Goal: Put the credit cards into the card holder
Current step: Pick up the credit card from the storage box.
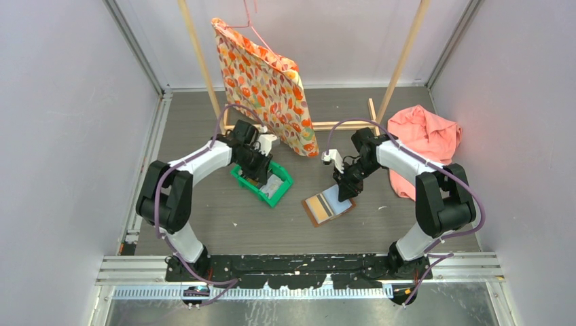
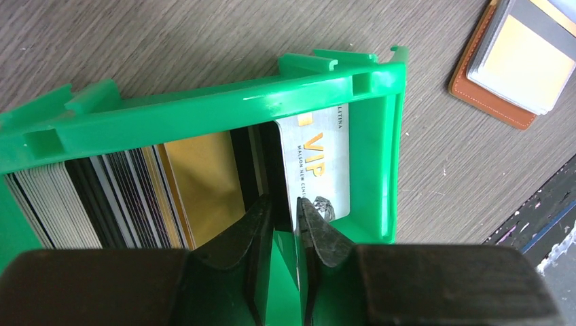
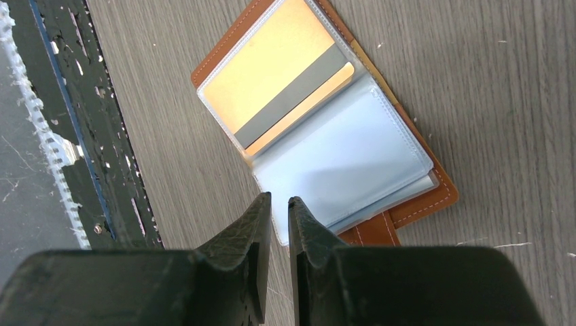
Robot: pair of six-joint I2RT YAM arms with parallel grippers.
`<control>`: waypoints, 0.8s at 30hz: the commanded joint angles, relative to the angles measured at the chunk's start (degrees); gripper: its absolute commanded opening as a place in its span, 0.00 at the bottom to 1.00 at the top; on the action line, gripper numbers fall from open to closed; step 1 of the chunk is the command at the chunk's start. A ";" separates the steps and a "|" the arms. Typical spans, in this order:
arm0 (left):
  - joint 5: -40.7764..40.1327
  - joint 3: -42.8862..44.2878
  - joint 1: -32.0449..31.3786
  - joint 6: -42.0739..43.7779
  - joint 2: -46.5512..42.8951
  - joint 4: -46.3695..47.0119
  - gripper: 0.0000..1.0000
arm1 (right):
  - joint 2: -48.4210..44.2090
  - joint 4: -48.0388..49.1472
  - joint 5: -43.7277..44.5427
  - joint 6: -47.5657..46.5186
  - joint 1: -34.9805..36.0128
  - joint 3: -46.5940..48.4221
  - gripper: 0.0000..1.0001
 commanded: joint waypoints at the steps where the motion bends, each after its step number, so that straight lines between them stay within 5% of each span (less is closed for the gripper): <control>1: -0.79 2.61 -0.18 -1.60 0.26 -0.67 0.21 | -1.51 -0.69 -1.11 -0.84 -0.25 1.78 0.21; 4: -2.94 2.41 -0.31 -2.12 -0.49 -0.12 0.20 | -1.55 -0.70 -1.12 -0.84 -0.32 1.82 0.21; 9: -5.50 1.33 -1.20 -2.47 -3.55 1.32 0.01 | -1.70 -0.81 -1.25 -0.84 -0.35 1.84 0.21; 24: -11.27 2.03 -1.32 -11.12 -9.15 -3.56 0.00 | -1.76 -0.83 -1.84 -0.32 -0.46 1.93 0.21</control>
